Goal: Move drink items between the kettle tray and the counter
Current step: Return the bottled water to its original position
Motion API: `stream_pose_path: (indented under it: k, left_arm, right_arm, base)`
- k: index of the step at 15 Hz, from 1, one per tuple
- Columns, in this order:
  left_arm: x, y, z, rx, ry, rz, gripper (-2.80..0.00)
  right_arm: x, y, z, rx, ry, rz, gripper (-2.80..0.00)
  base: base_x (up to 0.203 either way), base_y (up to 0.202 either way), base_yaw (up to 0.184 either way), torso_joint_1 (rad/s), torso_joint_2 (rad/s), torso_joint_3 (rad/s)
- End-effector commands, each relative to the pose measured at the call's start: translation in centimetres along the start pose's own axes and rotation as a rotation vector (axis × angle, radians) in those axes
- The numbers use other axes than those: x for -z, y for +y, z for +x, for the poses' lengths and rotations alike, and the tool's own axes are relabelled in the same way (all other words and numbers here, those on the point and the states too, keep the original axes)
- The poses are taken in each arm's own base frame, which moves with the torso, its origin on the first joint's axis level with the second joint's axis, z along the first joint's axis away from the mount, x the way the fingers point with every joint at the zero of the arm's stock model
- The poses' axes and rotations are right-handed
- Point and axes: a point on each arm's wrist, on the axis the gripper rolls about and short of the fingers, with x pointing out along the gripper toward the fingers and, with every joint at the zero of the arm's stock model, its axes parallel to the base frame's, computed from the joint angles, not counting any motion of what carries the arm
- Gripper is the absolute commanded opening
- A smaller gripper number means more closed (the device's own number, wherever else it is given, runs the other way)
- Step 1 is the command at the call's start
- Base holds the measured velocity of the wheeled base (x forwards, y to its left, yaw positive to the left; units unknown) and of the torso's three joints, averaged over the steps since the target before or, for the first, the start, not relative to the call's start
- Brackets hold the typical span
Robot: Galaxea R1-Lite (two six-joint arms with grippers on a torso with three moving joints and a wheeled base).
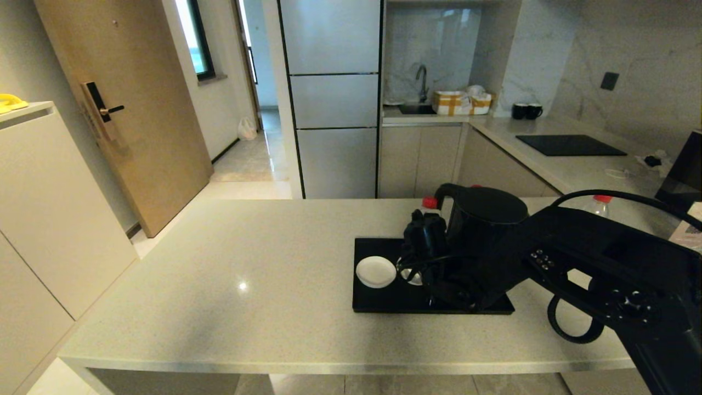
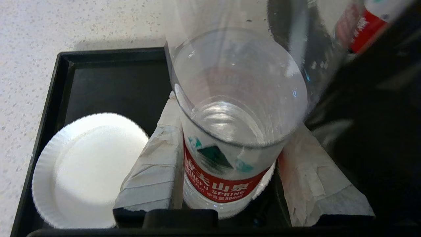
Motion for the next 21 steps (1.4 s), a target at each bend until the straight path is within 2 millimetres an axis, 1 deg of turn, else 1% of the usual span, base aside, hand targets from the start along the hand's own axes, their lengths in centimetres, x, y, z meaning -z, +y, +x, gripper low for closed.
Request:
stream_pose_path:
  k: [1,3,6,11,12,14,16,19,21]
  left_arm:
    - [0.0,0.0,0.0,-0.002,0.001,0.000,-2.80]
    - [0.0,0.0,0.0,0.000,0.000,0.000,-2.80]
    - [0.0,0.0,0.0,0.000,0.000,0.000,-2.80]
    - [0.0,0.0,0.0,-0.001,0.001,0.000,-2.80]
    - [0.0,0.0,0.0,0.000,0.001,0.000,-2.80]
    - [0.0,0.0,0.0,-0.001,-0.001,0.000,-2.80]
    - [0.0,0.0,0.0,0.000,0.001,0.000,-2.80]
    - [0.0,0.0,0.0,-0.002,-0.001,0.000,-2.80]
    - [0.0,0.0,0.0,0.000,0.001,0.000,-2.80]
  right_arm:
    - [1.0,0.4,1.1,0.010,0.004,-0.006,-2.80]
    - [1.1,0.6,1.4,0.017,-0.003,-0.003,-2.80]
    - [0.6,1.0,1.8,0.040,-0.030,0.012,-2.80]
    - [-1.6,0.9,1.0,0.063,-0.081,0.032,-2.80]
    - [-1.6,0.9,0.9,0.068,-0.080,0.029,-2.80]
    - [-0.6,1.1,1.4,0.095,-0.073,0.019,-2.80]
    - [-0.5,1.1,1.7,0.099,-0.091,0.029,-2.80]
    - [1.9,1.6,2.9,0.129,-0.143,-0.024,-2.80]
    - [2.3,1.7,3.0,0.133,-0.194,-0.071,-2.80]
  base:
    - [0.000,0.000,0.000,0.000,0.00,0.000]
    - [0.000,0.000,0.000,0.000,0.00,0.000]
    - [0.000,0.000,0.000,0.000,0.00,0.000]
    - [0.000,0.000,0.000,0.000,0.00,0.000]
    - [0.000,0.000,0.000,0.000,0.00,0.000]
    - [0.000,0.000,0.000,0.000,0.00,0.000]
    - [0.000,0.000,0.000,0.000,0.00,0.000]
    - [0.000,0.000,0.000,0.000,0.00,0.000]
    - [0.000,0.000,0.000,0.000,0.00,0.000]
